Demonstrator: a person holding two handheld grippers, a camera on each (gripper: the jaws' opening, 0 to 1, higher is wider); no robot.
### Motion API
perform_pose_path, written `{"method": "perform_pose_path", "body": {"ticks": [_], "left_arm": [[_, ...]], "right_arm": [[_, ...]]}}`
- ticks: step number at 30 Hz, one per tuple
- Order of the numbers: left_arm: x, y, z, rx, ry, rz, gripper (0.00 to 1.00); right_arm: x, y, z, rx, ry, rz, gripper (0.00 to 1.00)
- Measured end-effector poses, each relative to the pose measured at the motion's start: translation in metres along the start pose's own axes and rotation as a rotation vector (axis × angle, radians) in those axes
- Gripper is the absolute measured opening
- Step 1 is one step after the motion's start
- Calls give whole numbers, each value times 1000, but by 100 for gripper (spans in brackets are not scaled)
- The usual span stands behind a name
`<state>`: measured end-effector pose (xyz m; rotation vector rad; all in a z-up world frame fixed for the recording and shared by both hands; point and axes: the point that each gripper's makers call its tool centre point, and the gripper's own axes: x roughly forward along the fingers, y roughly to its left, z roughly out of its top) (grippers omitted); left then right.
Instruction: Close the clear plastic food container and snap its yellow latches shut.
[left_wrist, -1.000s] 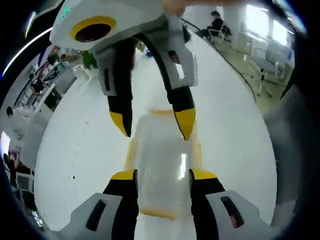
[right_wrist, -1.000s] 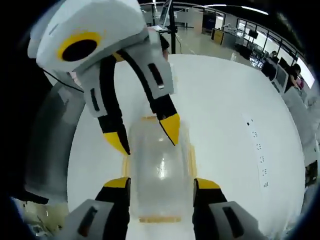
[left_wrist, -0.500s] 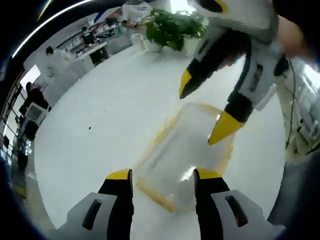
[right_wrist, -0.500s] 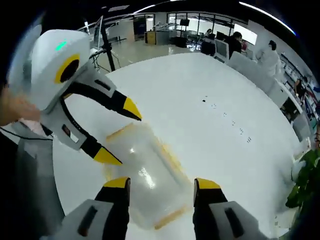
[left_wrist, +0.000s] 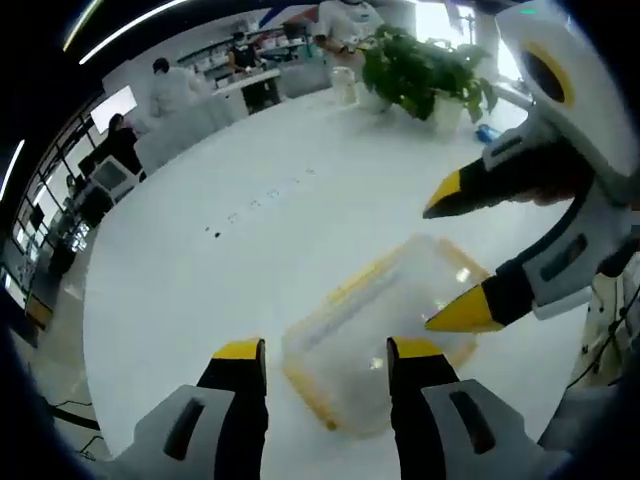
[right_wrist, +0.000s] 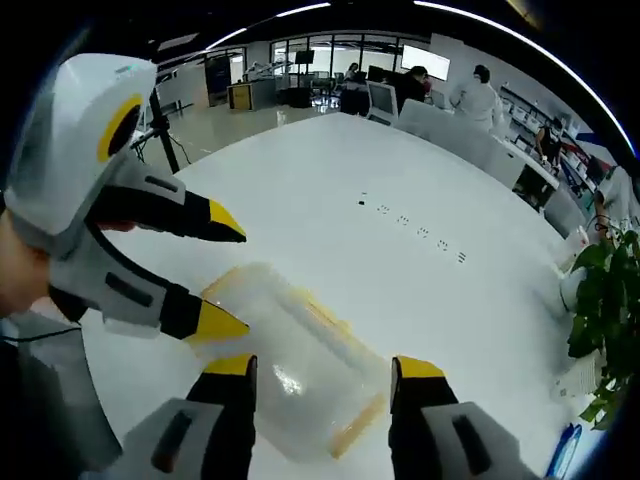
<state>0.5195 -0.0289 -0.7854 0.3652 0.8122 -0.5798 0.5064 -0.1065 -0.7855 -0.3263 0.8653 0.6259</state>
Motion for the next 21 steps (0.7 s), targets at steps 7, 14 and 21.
{"method": "perform_pose_path", "body": {"ticks": [7,14,21], "left_arm": [[-6,13,-4,-235,-123,-19,44],[-6,15,-12,-398,-209,-31,44],[3,18,-25,-499,-198,-38,45]], "right_arm": [[-6,-6,-2,184,-145,29,52],[-12,-25,-14,427,-297,-9,50],[-10,-34,-27,559,-323,1,51]]}}
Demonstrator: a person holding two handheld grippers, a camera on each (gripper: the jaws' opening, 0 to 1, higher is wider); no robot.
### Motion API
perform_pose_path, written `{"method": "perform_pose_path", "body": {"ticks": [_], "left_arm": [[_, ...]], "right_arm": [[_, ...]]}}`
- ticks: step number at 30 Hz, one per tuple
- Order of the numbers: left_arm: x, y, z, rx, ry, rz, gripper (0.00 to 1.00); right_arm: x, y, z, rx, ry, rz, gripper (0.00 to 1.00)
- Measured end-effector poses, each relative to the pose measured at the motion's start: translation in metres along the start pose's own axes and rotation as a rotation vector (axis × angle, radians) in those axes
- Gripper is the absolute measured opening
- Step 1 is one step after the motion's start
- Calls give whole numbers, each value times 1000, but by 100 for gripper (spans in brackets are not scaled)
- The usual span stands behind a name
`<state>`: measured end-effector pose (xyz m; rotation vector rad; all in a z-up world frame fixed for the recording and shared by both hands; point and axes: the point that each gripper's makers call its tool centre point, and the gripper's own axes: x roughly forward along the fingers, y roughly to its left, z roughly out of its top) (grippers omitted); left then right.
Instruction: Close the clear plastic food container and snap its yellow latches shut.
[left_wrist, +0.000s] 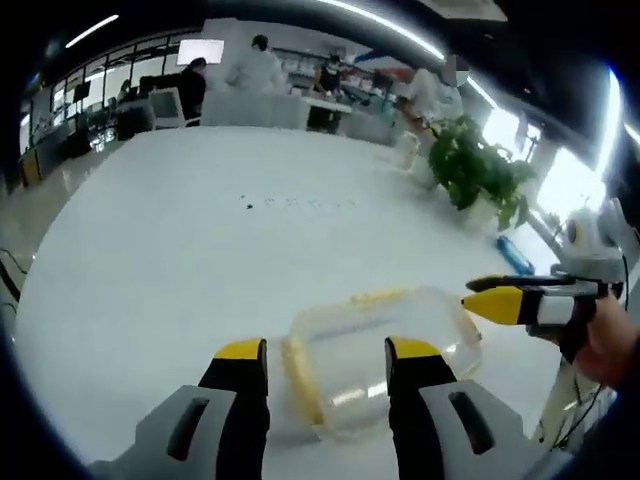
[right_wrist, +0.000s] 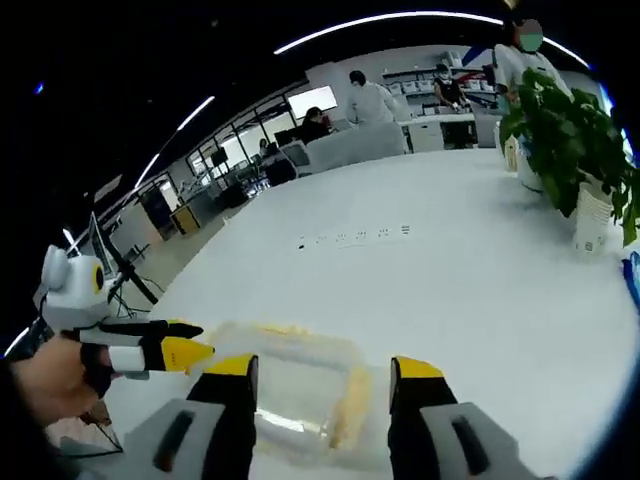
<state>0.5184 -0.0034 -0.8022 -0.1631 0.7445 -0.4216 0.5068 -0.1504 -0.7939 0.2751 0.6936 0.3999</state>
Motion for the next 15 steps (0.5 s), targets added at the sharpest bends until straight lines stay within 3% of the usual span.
{"method": "perform_pose_path", "body": {"ticks": [4,7,8,10,15], "left_arm": [[4,0,-9,-61,28,-10,46],[6,3,-26,-89,75,-5,46],[6,-3,-25,-119,60,-36,47],[7,-6,-25,-121,65,-65,44],[7,-7,-27,-157,79,-72,42]], "right_arm": [[3,-6,-14,15,43,-21,48],[4,-3,-36,36,130,-19,45],[5,-2,-39,41,142,-17,42],[3,2,-37,51,136,1,37],[3,5,-35,0,148,-14,35]]}}
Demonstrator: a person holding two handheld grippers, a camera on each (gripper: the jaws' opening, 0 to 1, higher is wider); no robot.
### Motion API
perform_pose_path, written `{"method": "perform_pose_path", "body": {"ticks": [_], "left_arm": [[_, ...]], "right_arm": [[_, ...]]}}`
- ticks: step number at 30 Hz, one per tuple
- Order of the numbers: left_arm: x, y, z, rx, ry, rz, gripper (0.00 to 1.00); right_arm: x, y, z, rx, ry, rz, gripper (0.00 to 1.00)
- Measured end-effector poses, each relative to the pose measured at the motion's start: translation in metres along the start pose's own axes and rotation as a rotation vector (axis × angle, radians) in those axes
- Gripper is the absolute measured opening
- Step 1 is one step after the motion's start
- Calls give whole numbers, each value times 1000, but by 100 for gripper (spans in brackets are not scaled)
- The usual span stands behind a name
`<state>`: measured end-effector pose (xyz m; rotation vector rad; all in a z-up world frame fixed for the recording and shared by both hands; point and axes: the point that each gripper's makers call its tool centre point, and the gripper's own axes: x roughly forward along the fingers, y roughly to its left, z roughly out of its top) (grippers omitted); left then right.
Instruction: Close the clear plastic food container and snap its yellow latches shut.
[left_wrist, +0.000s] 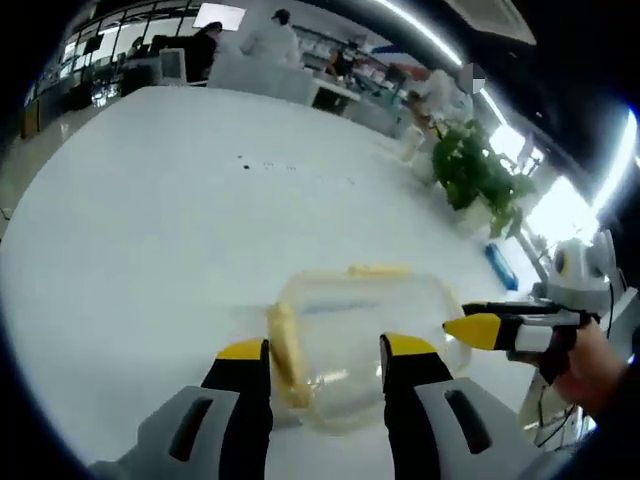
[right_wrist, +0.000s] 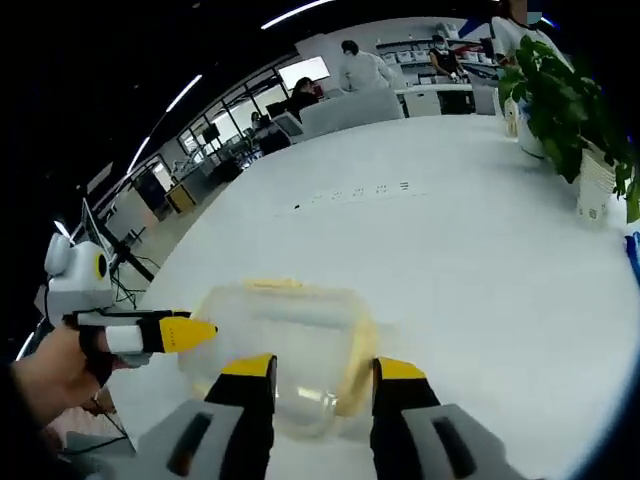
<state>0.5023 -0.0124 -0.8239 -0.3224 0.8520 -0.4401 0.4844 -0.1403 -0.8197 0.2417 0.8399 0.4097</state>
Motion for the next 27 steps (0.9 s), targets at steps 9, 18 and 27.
{"method": "perform_pose_path", "body": {"ticks": [9,18,27], "left_arm": [[8,-11,0,-4,-13,-35,38],[4,-6,-4,-33,-19,-39,39],[-1,11,4,-29,-19,-27,39]], "right_arm": [[3,2,0,-45,-11,-28,34],[5,5,-1,6,-27,-17,34],[17,18,4,-5,-20,-4,35]]}}
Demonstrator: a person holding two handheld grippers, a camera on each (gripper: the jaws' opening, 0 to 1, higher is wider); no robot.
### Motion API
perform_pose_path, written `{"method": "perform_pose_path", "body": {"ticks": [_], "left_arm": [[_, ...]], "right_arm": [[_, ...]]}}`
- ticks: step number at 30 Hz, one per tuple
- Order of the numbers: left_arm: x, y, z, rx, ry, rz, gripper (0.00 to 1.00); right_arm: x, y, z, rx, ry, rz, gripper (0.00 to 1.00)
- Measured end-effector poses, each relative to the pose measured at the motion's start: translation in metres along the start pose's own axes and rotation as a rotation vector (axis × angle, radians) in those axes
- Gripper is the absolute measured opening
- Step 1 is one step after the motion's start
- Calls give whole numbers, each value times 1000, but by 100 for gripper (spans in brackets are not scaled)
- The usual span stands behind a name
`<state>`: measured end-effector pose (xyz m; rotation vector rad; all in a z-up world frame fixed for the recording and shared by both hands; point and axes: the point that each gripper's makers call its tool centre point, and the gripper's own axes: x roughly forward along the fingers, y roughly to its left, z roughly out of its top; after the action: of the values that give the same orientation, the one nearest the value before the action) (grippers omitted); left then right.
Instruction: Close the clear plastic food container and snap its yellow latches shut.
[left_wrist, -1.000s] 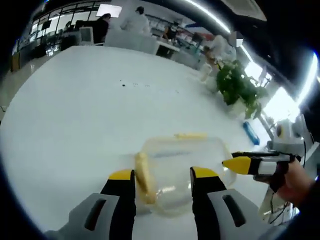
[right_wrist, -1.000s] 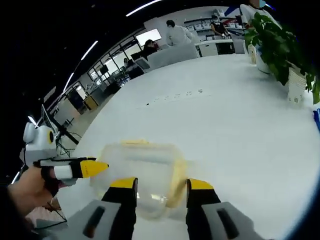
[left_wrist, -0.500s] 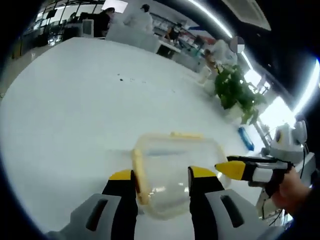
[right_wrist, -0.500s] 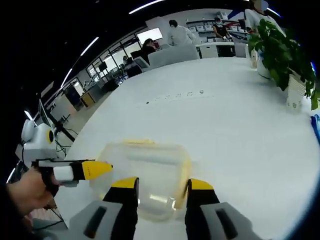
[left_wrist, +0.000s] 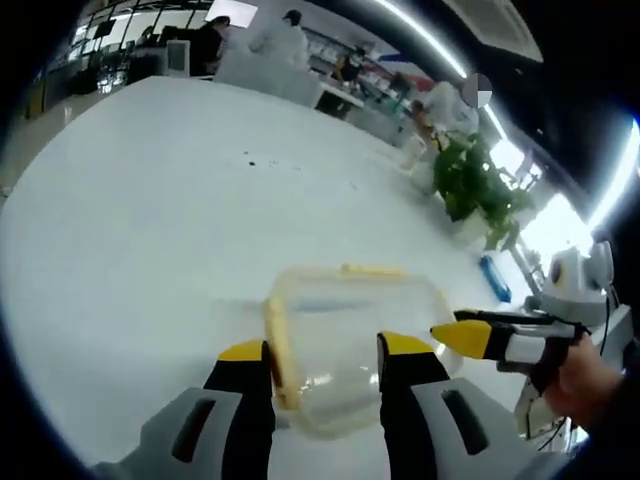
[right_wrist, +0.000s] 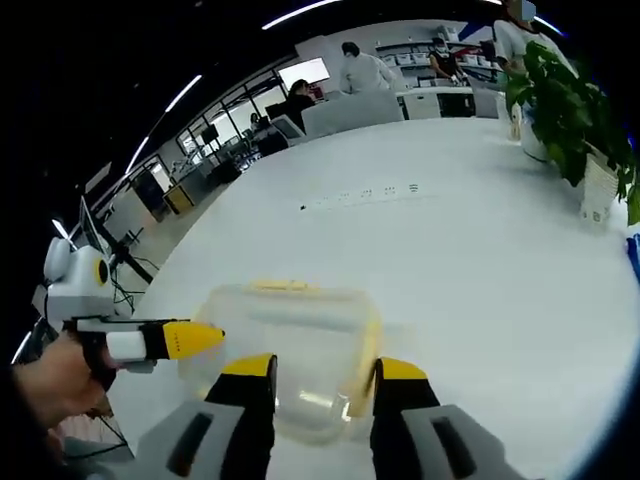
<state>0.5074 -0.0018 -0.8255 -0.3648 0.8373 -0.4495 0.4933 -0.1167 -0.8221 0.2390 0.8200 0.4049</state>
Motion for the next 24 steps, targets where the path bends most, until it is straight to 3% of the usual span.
{"method": "perform_pose_path", "body": {"ticks": [24], "left_arm": [[-8,64,41,-6,-13,26,39]], "right_arm": [[57,46,32,-29,-13,37,35]]}}
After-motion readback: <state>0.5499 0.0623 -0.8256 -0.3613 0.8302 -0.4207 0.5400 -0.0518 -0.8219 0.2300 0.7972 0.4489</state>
